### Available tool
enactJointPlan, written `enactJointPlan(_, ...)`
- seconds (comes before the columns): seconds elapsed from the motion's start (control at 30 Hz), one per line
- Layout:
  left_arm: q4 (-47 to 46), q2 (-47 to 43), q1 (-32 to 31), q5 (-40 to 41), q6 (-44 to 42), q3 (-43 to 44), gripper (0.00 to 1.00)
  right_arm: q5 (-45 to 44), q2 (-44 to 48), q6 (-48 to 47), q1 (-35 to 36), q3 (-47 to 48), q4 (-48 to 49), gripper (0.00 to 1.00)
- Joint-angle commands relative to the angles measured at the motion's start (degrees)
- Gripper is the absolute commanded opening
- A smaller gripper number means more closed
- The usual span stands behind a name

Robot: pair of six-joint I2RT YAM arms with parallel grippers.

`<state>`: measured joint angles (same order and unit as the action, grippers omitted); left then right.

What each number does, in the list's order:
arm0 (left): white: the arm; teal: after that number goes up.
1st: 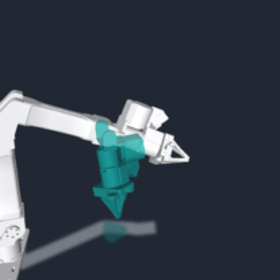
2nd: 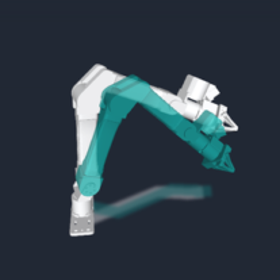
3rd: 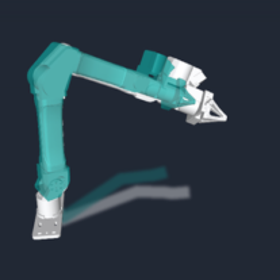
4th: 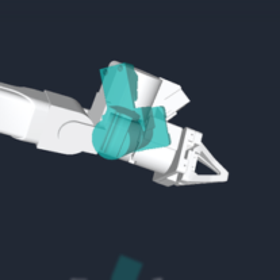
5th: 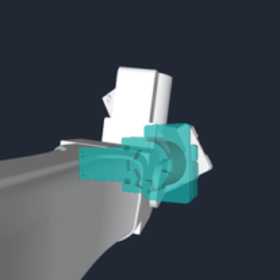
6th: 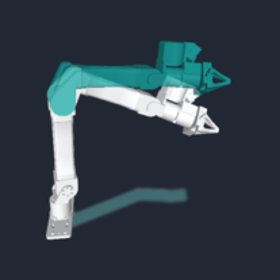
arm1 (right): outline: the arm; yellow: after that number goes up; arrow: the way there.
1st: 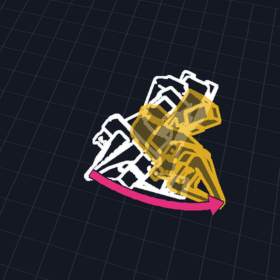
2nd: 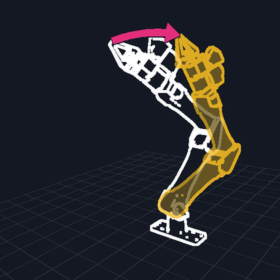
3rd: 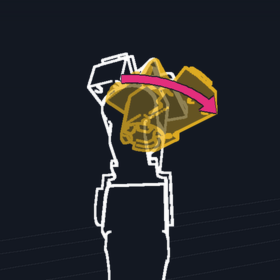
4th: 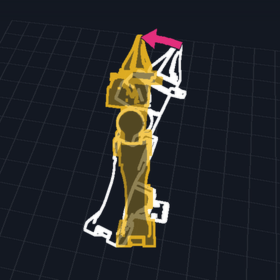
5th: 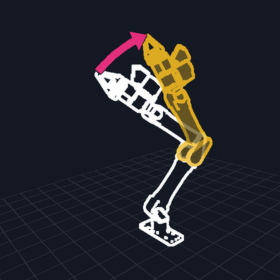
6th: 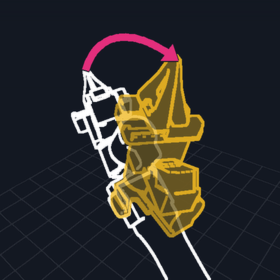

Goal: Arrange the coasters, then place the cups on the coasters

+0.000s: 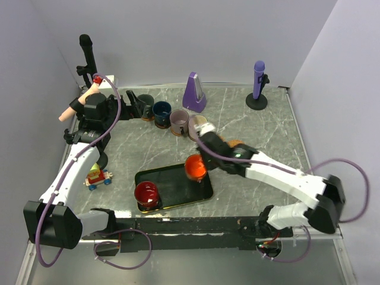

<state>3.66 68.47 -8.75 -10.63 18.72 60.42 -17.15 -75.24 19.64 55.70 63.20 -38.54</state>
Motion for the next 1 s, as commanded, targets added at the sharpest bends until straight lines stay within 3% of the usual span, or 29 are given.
enactJointPlan(0.0,-2.8,-1.5,-0.4,0.7,-0.8,0.0,0.97,-2.5,9.0,-3.1,-6.6,-1.8,0.4,0.00)
enactJointPlan(0.27,-2.8,-1.3,-0.5,0.9,-0.9,0.0,0.97,0.7,13.6,-9.7,-18.5,-4.7,4.4,0.00)
enactJointPlan(0.5,-2.5,-1.3,-0.5,1.8,-1.5,0.0,0.97,5.8,10.1,-12.3,-26.8,-3.7,7.5,0.00)
enactJointPlan(0.97,-2.4,-1.7,-0.5,2.5,-2.0,0.0,0.96,11.7,1.1,-15.6,-33.0,1.4,10.7,0.00)
